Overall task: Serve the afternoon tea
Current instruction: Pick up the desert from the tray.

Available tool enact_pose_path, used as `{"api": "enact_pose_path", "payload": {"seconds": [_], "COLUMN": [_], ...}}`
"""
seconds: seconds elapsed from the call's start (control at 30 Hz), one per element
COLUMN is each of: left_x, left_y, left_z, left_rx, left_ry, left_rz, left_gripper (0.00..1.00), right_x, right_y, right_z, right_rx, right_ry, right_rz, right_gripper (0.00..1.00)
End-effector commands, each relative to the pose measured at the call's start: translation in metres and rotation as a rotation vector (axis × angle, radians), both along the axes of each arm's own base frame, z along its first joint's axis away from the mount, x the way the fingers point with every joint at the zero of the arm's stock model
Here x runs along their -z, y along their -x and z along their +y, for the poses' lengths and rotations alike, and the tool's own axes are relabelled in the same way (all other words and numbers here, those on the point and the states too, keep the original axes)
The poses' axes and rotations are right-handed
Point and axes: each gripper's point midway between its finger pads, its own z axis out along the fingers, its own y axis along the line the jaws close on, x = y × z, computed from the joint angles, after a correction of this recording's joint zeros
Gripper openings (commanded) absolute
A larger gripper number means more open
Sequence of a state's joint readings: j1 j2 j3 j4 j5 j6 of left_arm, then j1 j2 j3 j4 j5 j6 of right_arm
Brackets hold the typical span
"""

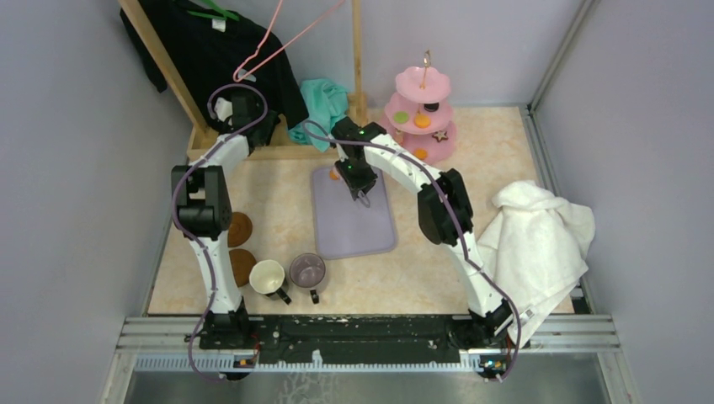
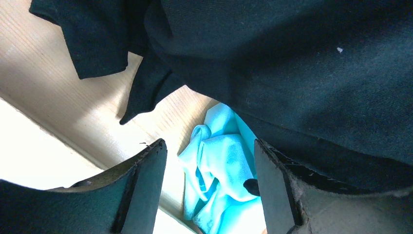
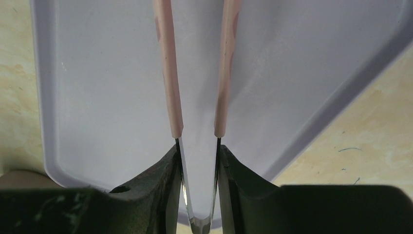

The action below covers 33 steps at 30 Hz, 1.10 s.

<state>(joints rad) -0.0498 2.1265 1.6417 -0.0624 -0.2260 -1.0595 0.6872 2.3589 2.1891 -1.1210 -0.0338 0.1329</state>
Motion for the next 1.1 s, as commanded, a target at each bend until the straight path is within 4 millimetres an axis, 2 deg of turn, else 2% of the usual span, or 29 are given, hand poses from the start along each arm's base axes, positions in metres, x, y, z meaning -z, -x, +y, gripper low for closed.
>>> {"api": "enact_pose_path", "payload": {"seconds": [0.0,0.47,0.8,1.07], "left_x": [-0.005,0.000,-0.003,0.004], "left_y": [-0.007,-0.010,-0.016,-0.015], "left_z": [0.003,0.004,0.004,0.003], "left_rx": [-0.005,-0.009,-0.009,-0.008], "left_ry": [0.003,0.003,0.008,0.017], "left_rz": [-0.009,0.005,0.000,0.012], "left_gripper": [0.72,0.71,0.71,0.71], "right_x": [-0.018,-0.004,-0.001,0.004], "right_y": [-0.005,-0.004,-0.011,-0.014], "right_z": [0.017,0.019,0.023,0.023], "right_rx": [-0.010,-0.008,0.004,0.009], "right_ry": [-0.057,-0.046,-0.045,-0.035], "right_rz": [-0.035,-0.003,-0.013,-0.015], "right_gripper": [0.31,0.36,0.38,0.38]}}
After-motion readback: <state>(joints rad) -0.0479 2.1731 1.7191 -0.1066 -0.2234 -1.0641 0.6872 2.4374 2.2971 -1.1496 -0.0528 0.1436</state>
